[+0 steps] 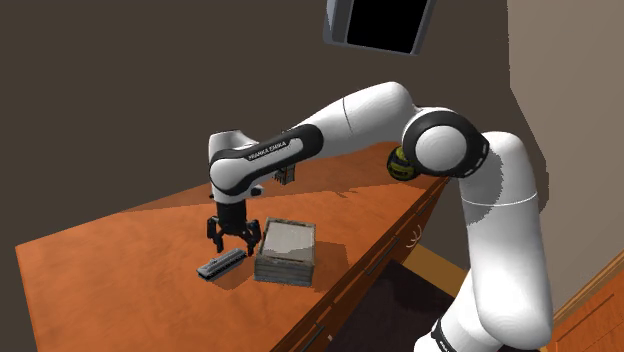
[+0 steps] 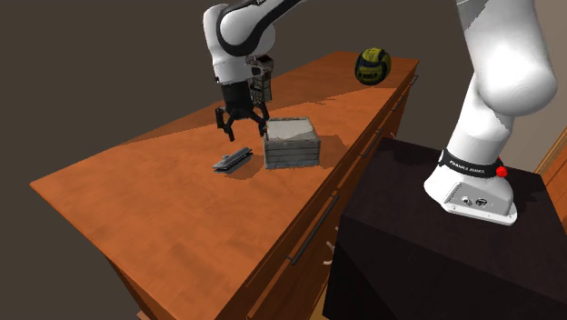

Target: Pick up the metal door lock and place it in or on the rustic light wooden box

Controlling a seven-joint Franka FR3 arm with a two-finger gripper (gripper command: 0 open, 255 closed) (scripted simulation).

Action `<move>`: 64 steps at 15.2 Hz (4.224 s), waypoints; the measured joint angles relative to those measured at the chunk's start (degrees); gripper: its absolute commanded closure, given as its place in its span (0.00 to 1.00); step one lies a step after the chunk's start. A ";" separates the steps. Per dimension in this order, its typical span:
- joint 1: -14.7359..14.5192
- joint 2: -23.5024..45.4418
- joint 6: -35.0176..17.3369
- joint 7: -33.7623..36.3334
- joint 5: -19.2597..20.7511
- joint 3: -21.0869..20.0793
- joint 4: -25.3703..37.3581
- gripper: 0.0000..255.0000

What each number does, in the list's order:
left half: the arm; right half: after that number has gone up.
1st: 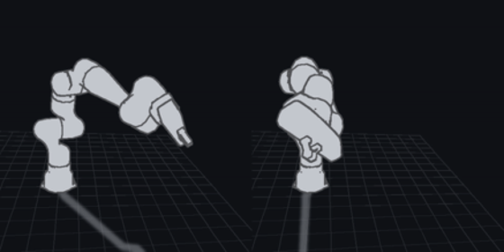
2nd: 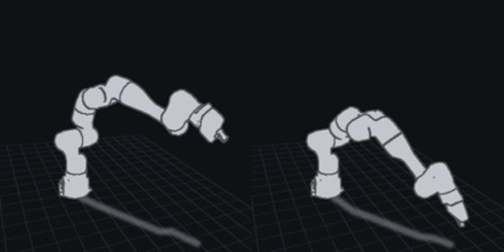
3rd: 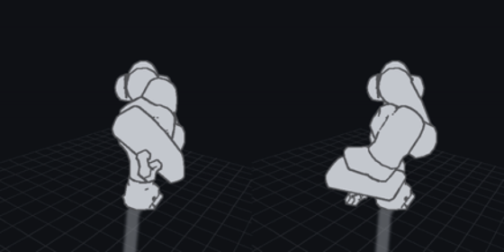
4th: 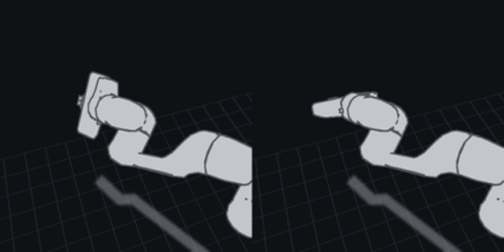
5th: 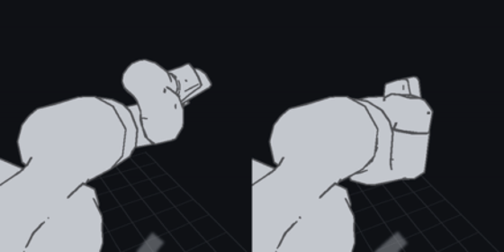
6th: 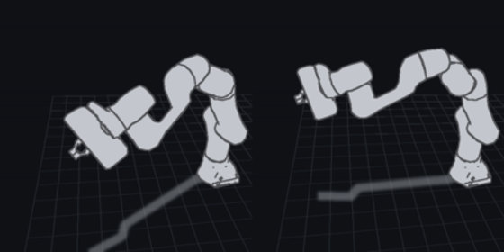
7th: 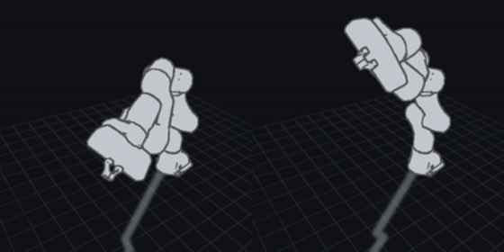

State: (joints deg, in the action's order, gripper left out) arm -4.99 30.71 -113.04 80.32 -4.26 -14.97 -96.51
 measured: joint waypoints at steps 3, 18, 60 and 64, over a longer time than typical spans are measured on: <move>-0.94 6.44 0.23 3.54 -0.27 1.02 7.02 0.00; -3.25 21.99 -1.03 9.38 -0.80 2.97 21.97 0.00; -2.55 11.64 11.47 11.69 -1.61 1.98 24.44 1.00; -2.52 10.85 13.98 12.07 -1.67 1.88 26.18 1.00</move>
State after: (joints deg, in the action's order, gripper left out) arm -7.51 41.56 -99.06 92.39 -5.92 -13.09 -70.33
